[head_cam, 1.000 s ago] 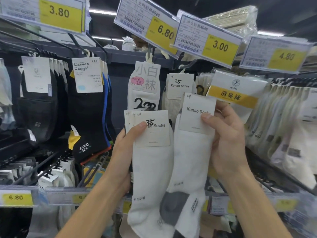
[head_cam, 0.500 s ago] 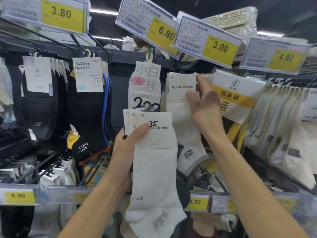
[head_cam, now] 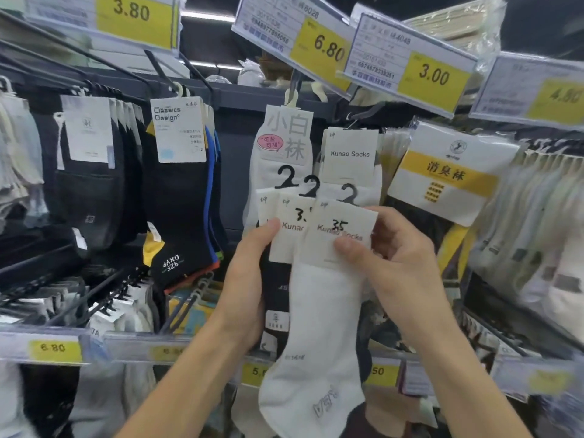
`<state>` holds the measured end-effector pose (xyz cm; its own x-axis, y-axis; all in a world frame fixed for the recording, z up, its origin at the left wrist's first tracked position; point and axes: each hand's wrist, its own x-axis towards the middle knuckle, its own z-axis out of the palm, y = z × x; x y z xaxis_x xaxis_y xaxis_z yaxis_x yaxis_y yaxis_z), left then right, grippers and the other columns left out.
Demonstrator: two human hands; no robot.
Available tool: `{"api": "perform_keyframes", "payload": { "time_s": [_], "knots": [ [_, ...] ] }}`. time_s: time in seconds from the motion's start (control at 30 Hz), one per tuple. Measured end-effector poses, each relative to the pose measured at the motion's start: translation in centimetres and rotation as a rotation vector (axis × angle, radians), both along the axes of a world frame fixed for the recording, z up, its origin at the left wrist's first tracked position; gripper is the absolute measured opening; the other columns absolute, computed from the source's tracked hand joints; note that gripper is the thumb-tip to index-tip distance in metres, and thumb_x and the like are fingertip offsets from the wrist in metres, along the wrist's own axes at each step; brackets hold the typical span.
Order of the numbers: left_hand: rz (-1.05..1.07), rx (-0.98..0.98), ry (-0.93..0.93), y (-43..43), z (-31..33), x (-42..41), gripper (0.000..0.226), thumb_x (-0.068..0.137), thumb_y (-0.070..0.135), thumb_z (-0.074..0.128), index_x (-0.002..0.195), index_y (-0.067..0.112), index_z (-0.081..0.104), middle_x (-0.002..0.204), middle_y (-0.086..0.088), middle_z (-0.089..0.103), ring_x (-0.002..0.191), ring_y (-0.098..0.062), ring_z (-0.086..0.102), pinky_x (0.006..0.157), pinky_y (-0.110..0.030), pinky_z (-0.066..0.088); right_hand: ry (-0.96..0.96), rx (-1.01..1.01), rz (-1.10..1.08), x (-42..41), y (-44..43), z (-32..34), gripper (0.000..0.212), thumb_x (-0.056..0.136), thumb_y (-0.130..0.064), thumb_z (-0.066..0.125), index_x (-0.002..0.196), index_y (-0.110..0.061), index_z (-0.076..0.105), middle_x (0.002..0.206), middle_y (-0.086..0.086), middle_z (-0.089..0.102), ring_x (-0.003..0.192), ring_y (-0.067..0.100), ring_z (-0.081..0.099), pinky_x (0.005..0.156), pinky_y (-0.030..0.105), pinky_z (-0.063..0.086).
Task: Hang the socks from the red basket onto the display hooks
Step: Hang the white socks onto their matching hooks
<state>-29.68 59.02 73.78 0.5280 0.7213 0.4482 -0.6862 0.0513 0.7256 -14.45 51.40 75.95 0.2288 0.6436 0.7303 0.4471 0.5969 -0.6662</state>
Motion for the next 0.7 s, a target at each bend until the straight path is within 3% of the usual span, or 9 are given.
{"api": "perform_keyframes", "payload": {
  "time_s": [0.1,0.23,0.4,0.53,0.7],
  "knots": [
    [0.080,-0.017,-0.021,0.1,0.1,0.1,0.034,0.089,0.037,0.063,0.113,0.015,0.075,0.118,-0.016,0.073,0.107,-0.034,0.072,0.077,-0.037,0.061,0.075,0.027,0.013,0.8,0.0,-0.1,0.028,0.081,-0.026,0.079,0.105,-0.035,0.069,0.107,-0.008,0.075,0.099,0.011,0.071,0.075,0.023,0.058],
    [0.186,0.017,-0.018,0.2,0.2,0.4,0.021,0.085,0.031,0.066,0.100,0.025,0.078,0.110,-0.011,0.077,0.097,-0.028,0.075,0.071,-0.032,0.061,0.062,0.019,0.035,0.7,0.0,-0.1,0.028,0.081,-0.026,0.080,0.106,-0.036,0.070,0.107,-0.008,0.075,0.098,0.011,0.071,0.076,0.022,0.058],
    [0.197,0.090,-0.033,0.2,0.0,0.6,0.022,0.085,0.022,0.067,0.104,0.020,0.076,0.107,-0.010,0.078,0.094,-0.023,0.076,0.069,-0.027,0.060,0.045,-0.042,0.135,0.1,0.3,-0.1,0.023,0.085,-0.020,0.074,0.106,-0.029,0.070,0.105,-0.007,0.076,0.096,0.009,0.072,0.072,0.018,0.056],
    [0.263,-0.010,-0.024,0.5,0.0,0.8,0.031,0.079,0.026,0.069,0.107,0.017,0.074,0.105,-0.009,0.078,0.094,-0.024,0.076,0.070,-0.029,0.061,0.156,0.068,0.020,1.1,0.4,1.6,0.023,0.088,-0.016,0.070,0.109,-0.024,0.065,0.107,-0.007,0.075,0.096,0.010,0.072,0.072,0.022,0.058],
    [0.235,-0.002,-0.014,0.6,-0.1,0.3,0.027,0.085,0.026,0.067,0.108,0.013,0.072,0.096,-0.018,0.077,0.071,-0.026,0.072,0.045,-0.027,0.052,0.009,0.148,-0.286,3.0,1.4,5.4,0.028,0.094,-0.015,0.065,0.116,-0.031,0.058,0.103,-0.014,0.071,0.096,-0.003,0.067,0.079,0.018,0.056]
  ]
}}
